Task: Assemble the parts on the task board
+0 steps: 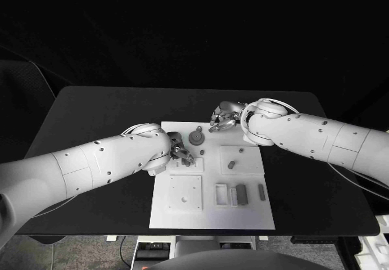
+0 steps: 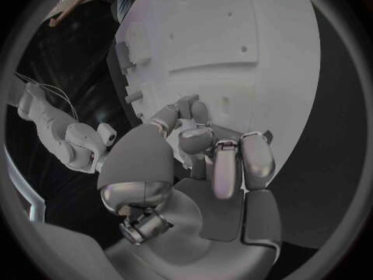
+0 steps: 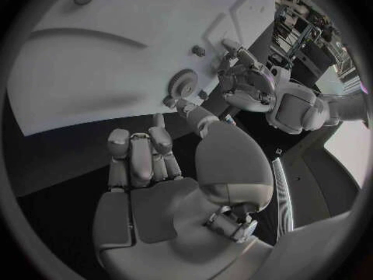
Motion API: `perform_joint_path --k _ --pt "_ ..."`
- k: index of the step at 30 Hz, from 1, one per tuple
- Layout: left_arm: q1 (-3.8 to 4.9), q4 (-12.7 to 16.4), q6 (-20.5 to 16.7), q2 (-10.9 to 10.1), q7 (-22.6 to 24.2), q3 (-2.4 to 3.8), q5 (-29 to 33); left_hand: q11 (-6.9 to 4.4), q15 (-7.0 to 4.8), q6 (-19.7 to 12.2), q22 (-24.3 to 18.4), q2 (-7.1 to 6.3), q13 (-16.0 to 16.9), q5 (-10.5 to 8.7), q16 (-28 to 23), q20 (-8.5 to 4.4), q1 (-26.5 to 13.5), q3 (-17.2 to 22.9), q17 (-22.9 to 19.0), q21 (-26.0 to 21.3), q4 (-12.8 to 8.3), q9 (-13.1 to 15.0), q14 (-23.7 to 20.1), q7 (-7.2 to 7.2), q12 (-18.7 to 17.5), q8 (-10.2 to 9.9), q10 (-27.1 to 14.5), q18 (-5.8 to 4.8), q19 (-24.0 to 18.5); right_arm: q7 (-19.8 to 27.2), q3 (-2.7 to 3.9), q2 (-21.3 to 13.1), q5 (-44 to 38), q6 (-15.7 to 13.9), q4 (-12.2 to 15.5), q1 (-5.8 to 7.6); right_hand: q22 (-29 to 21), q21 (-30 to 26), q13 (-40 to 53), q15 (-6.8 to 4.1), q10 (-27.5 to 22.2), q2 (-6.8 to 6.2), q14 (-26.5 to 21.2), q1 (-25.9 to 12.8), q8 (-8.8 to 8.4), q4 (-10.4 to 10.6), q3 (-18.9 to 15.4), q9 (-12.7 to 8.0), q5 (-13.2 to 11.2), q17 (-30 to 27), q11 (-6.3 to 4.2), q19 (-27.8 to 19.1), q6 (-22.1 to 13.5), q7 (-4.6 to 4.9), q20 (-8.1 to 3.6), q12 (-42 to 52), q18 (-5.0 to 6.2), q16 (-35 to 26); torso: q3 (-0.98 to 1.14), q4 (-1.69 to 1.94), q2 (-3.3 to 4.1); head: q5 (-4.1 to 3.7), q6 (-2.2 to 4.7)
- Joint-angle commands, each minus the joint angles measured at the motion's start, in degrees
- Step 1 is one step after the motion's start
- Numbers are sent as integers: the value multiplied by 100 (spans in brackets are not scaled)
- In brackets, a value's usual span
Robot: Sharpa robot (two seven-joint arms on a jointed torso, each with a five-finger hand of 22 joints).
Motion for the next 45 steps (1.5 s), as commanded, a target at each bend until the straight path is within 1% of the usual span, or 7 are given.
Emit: perform_joint_path --k 1,9,17,21,24,27,45 --pt "-8 9 -35 7 37 -1 43 -143 -40 231 -9 110 -6 18 -22 -25 155 63 -3 672 -33 -6 590 -49 27 -24 147 430 -5 0 2 2 -47 90 6 -4 -8 49 -7 -23 27 10 -7 -46 -5 3 23 -8 18 -6 -20 -28 17 63 -9 22 100 29 2 -2 0 0 2" --pt "-8 3 -10 4 34 0 43 -142 -39 231 -9 101 -6 13 -22 -24 153 61 -3 672 -27 -6 590 -47 27 -24 147 430 -5 0 2 0 -47 91 11 -6 -8 49 -8 -23 27 11 -6 -47 -5 3 24 -8 18 -5 -20 -28 17 63 -9 23 100 30 3 -1 -1 0 -1" --pt "-7 9 9 2 56 1 48 -126 -34 231 -7 -18 -9 -49 -22 -8 31 -19 -4 679 54 -8 588 -24 29 -29 140 430 -4 -1 2 -1 -47 87 12 -7 -8 49 -8 -23 27 11 -17 -48 -5 2 25 -8 18 -17 -20 -28 17 63 -9 23 100 26 2 0 0 -2 -1" --pt "-7 3 -35 8 90 1 62 -118 -32 217 -7 -70 -13 -133 -25 4 -206 -225 -4 682 114 -12 578 -7 31 -40 124 430 -18 -1 2 -3 -47 86 14 -8 -9 49 -8 -23 27 11 -3 -48 -5 2 25 -9 18 -4 -20 -28 16 63 -9 23 100 31 2 -1 0 -4 -1" --pt "-7 2 -49 5 86 1 90 -116 -32 199 -9 -75 -15 -175 -28 6 -299 -309 -5 678 135 -16 571 -2 30 -51 114 430 -27 0 2 -3 -47 83 15 -8 -9 49 -8 -23 27 11 0 -48 -5 2 25 -9 18 0 -20 -28 16 63 -9 23 100 32 1 2 -2 -7 1" --pt "-7 6 -32 2 89 1 91 -119 -34 185 -12 -77 -17 -371 -32 3 -384 -414 -6 672 137 -16 564 -3 33 -56 106 430 -40 0 2 -3 -47 85 15 -8 -9 50 -8 -23 27 11 1 -49 -6 2 25 -9 18 0 -20 -28 16 63 -9 23 100 33 1 0 0 -8 -3" --pt "-7 7 13 -9 103 1 87 -124 -36 187 -13 -69 -18 -427 -33 -3 -346 -421 -6 670 102 -15 561 -10 34 -54 102 430 -45 0 2 -6 -47 83 16 -9 -9 50 -9 -23 27 11 -1 -50 -6 2 26 -9 18 -3 -20 -28 15 63 -9 24 100 33 0 2 -1 -8 -10"
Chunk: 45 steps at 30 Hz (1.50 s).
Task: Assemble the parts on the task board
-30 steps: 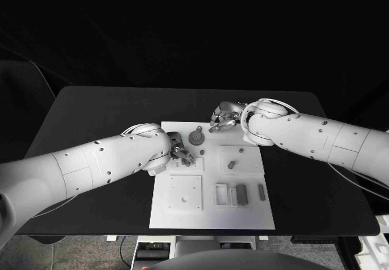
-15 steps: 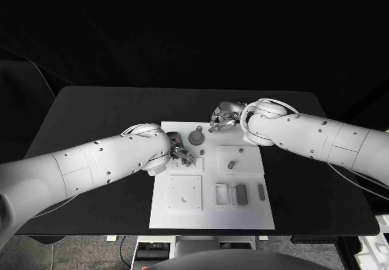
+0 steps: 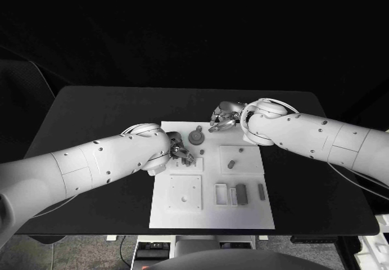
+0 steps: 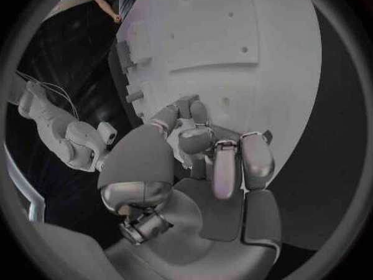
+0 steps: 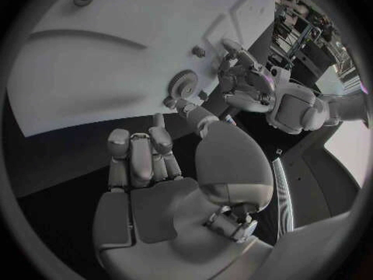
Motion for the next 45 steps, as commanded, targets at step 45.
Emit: perform_joint_path --k 45 --pt "-1 12 19 2 64 19 159 -120 -37 211 -20 29 -42 -192 -29 -2 41 53 -7 679 89 14 564 -14 61 -7 104 430 -41 3 2 0 -47 76 13 -3 -11 52 -7 -29 16 11 -4 -54 -6 0 30 -6 18 4 -9 -28 14 62 -9 25 100 35 2 -3 2 2 -7"
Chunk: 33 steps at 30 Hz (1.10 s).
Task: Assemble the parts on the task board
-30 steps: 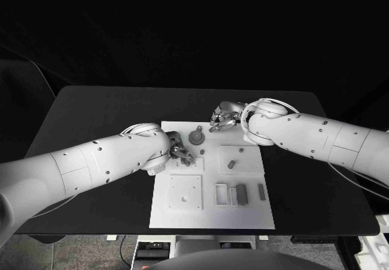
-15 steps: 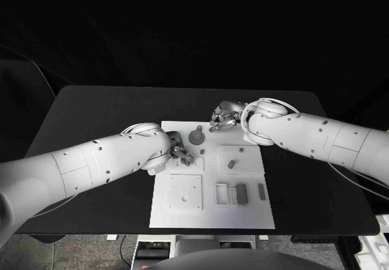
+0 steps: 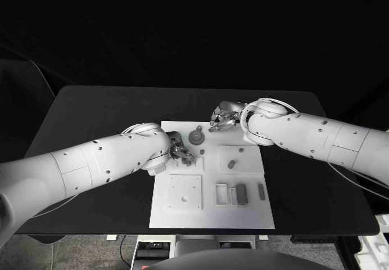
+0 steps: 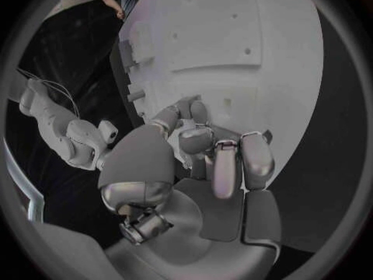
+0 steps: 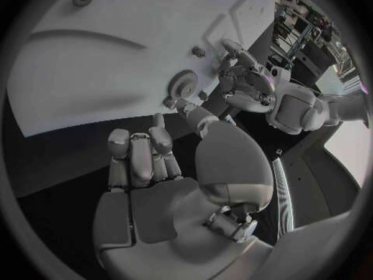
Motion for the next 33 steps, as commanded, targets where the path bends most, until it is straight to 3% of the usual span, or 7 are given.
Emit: perform_joint_path --k 1,8,18,22,31,33 --pt "0 3 14 12 44 5 66 -120 -47 211 -7 -37 -6 -33 -29 0 -103 -29 -8 679 -5 0 574 -14 37 -29 104 442 -2 8 2 -3 -47 73 11 -3 -7 52 -9 -30 28 11 -13 -54 -6 0 30 -8 18 -4 -21 -28 19 58 -9 25 101 32 4 -4 1 0 0" --pt "0 -9 62 11 20 5 67 -126 -49 206 -15 -61 -13 -408 -37 -9 -200 -127 -11 668 8 0 569 -21 36 -32 99 442 -12 10 2 -2 -47 75 11 -3 -7 52 -9 -30 28 11 -5 -54 -6 0 30 -8 18 4 -21 -28 18 58 -9 25 101 36 6 -3 0 -1 -4" --pt "0 -5 66 -9 25 5 67 -130 -51 208 -16 -58 -13 -480 -37 -13 -162 -126 -11 668 -24 1 570 -26 38 -30 100 442 -13 12 2 -3 -47 79 10 -3 -7 52 -9 -30 28 11 6 -55 -6 0 31 -8 18 14 -21 -28 18 58 -9 25 101 40 0 -3 1 -4 -5" --pt "1 -6 51 -12 24 5 67 -126 -48 203 -18 -120 -16 -701 -36 -11 -269 -283 -5 667 -33 4 565 -21 39 -31 93 442 -26 10 2 -3 -47 76 10 -3 -8 53 -9 -30 28 11 1 -55 -6 0 31 -8 18 10 -21 -28 18 58 -9 26 101 38 -1 1 -1 -4 -5" --pt "1 -1 49 -12 24 5 67 -123 -47 187 -20 -147 -17 -768 -38 -8 -421 -523 6 665 -56 10 551 -17 38 -34 78 442 -53 11 2 2 -47 78 9 -3 -8 53 -10 -30 28 11 -7 -56 -7 -1 32 -9 18 1 -21 -28 17 58 -9 26 101 35 1 -2 0 -2 -5" --pt "1 1 49 -13 24 5 63 -132 -51 192 -23 -76 -17 -727 -39 -17 -334 -508 9 664 -97 15 551 -28 41 -30 83 442 -54 11 2 3 -47 77 8 -3 -8 53 -10 -30 29 11 -2 -56 -7 -1 32 -9 18 5 -21 -28 17 58 -9 26 101 37 1 -3 0 -1 -4"
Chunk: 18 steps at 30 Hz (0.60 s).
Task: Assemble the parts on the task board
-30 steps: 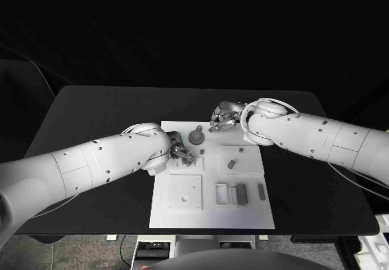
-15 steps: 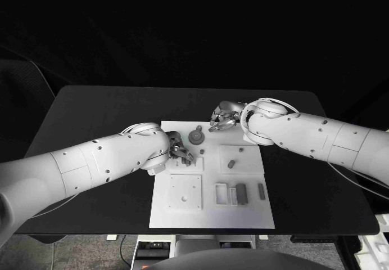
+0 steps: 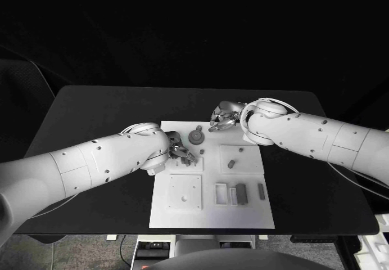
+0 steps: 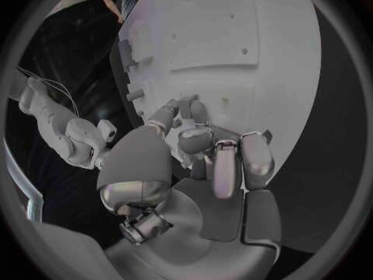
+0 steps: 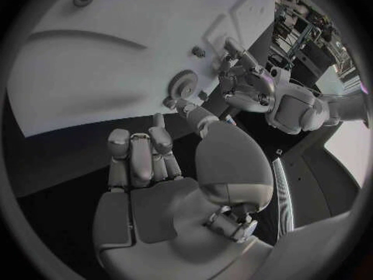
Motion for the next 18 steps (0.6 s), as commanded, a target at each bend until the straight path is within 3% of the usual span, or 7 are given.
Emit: perform_joint_path --k 1,6,18 --pt "1 16 38 6 31 5 32 -136 -52 195 -9 98 -5 35 -40 0 109 20 8 663 -46 6 553 -33 36 -29 85 436 -29 12 2 3 -46 73 6 -3 -8 53 -5 -29 16 12 -5 -56 -7 -1 32 -10 18 -2 -9 -28 22 53 -9 26 101 12 0 -3 1 5 -1" --pt "1 14 49 8 31 5 34 -139 -54 218 -30 201 -21 418 -51 -12 556 393 -5 654 -50 -5 573 -39 33 -36 104 436 13 11 2 0 -46 74 9 -3 -9 53 -6 -29 16 12 -2 -56 -7 -1 33 -10 18 1 -9 -28 21 53 -9 26 101 14 3 -2 1 6 -2" --pt "1 2 29 36 48 4 29 -133 -51 236 -34 435 -33 999 -40 -1 1138 1003 -6 672 -138 -18 584 -41 43 -43 120 436 34 9 2 -2 -48 72 13 -3 -9 54 -6 -29 17 13 0 -56 -7 -1 34 -10 18 2 -9 -28 21 53 -9 27 101 15 2 -1 1 4 -1"
